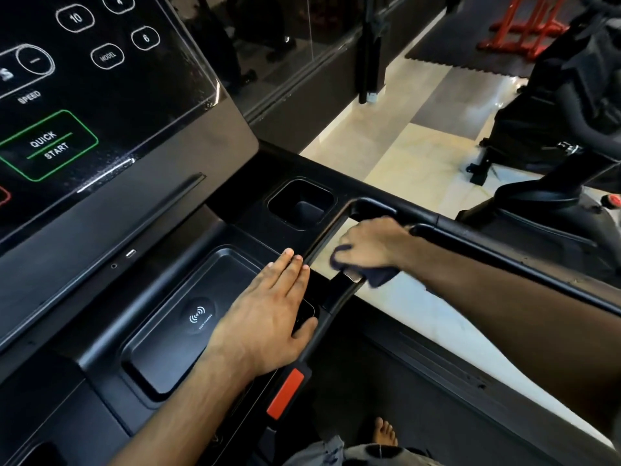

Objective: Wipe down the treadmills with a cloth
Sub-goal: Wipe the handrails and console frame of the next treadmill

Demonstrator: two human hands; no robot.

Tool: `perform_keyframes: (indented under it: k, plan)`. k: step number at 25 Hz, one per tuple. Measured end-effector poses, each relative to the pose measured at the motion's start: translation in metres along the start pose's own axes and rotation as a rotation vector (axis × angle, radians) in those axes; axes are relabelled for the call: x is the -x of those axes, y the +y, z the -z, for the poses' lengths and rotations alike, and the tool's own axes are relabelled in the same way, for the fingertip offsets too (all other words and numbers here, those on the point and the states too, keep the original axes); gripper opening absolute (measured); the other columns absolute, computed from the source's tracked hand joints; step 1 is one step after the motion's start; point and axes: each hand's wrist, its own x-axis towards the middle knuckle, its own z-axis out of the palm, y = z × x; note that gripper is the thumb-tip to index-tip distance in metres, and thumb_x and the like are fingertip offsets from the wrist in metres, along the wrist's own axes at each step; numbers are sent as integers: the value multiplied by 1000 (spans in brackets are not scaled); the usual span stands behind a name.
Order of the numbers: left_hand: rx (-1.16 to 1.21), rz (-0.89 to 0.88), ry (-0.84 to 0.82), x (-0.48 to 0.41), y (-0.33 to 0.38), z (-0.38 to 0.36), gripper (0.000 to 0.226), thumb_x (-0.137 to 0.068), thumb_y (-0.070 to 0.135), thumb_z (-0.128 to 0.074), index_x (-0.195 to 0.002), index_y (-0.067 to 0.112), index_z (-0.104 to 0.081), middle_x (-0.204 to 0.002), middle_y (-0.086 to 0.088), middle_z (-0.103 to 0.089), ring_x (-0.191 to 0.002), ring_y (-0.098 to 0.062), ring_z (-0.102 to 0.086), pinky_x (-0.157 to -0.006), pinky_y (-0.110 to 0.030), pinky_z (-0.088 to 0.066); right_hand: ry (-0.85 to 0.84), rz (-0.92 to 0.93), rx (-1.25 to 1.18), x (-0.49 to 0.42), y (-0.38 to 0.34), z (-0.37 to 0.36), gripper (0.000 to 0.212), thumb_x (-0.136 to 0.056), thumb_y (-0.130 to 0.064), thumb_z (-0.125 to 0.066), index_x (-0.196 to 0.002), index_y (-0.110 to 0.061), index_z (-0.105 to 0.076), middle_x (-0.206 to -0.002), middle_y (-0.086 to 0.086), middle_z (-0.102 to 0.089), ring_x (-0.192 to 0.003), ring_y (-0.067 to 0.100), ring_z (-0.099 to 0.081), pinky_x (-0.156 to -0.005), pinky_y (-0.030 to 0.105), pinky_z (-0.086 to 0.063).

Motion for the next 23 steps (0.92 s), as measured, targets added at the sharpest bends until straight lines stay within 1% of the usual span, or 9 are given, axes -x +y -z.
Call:
perform_keyframes:
  k: [3, 6, 7, 9, 11, 12, 16, 20, 23]
  plan:
    - [5, 14, -12, 5, 0, -2, 78, -92, 58, -34, -151, 9, -25, -160, -7, -18, -149, -17, 2, -116, -33, 1, 108, -204, -144, 1, 22, -14, 38, -72, -57, -37, -80, -27, -59, -93, -7, -63, -102, 24, -60, -82, 40, -41]
    - [24, 9, -6, 2, -1, 1, 78, -93, 58, -33, -153, 11, -19, -161, -6, -13, -148, -16, 9, -115, -31, 7, 655, -340, -473, 6, 9, -66, 37, -83, -52, -48, -107, -32, -69, -124, -6, -61, -130, 22, -47, -111, 45, -36]
    - [37, 0, 0, 2, -1, 0, 78, -94, 58, -31, -154, 12, -14, -162, -5, -7, -147, -15, 13, -114, -30, 11, 862, -415, -712, 6, 3, -85, 39, -89, -44, -55, -122, -27, -67, -136, -2, -56, -136, 22, -42, -117, 42, -30]
    - [55, 1, -12, 2, 0, -1, 78, -95, 58, -29, -154, 13, -6, -163, -4, 2, -146, -15, 20, -114, -30, 14, 1087, -563, -1561, 6, -12, -105, 42, -95, -29, -63, -137, -22, -55, -139, 3, -54, -129, 22, -50, -113, 40, -39]
    - [53, 4, -20, 3, 0, -1, 77, -96, 58, -28, -154, 14, -4, -163, -4, 4, -146, -15, 21, -115, -30, 12, 1034, -475, -2367, 2, -26, -111, 28, -99, -30, -56, -126, -23, -53, -108, 7, -62, -91, 25, -64, -79, 39, -57]
    - [54, 12, -15, 2, 0, 0, 77, -96, 58, -28, -154, 13, -6, -163, -4, 2, -147, -15, 20, -116, -30, 10, 985, -448, -2550, 3, -30, -108, 21, -100, -32, -53, -120, -24, -54, -99, 10, -60, -78, 24, -63, -66, 34, -56]
    - [39, 11, -26, 2, 1, 2, 76, -97, 58, -27, -154, 14, -6, -163, -3, 2, -147, -14, 20, -115, -30, 9, 863, -471, -2739, 18, -37, -91, 20, -99, -37, -53, -101, -20, -64, -91, 9, -66, -73, 23, -68, -61, 29, -57]
    - [50, 15, -24, 1, 1, 6, 76, -96, 56, -32, -155, 13, -10, -163, -2, -2, -147, -13, 18, -113, -28, 9, 547, -575, -2585, 54, -89, -94, 43, -93, -49, -61, -118, -15, -69, -108, 12, -75, -95, 28, -73, -80, 38, -57]
    - [93, 17, -43, 2, 2, 3, 77, -95, 53, -40, -155, 14, -11, -163, 0, -3, -147, -9, 17, -114, -24, 8, 700, -661, -2252, 67, -110, -96, 36, -93, -29, -64, -128, -25, -59, -113, 6, -69, -104, 27, -69, -83, 37, -57]
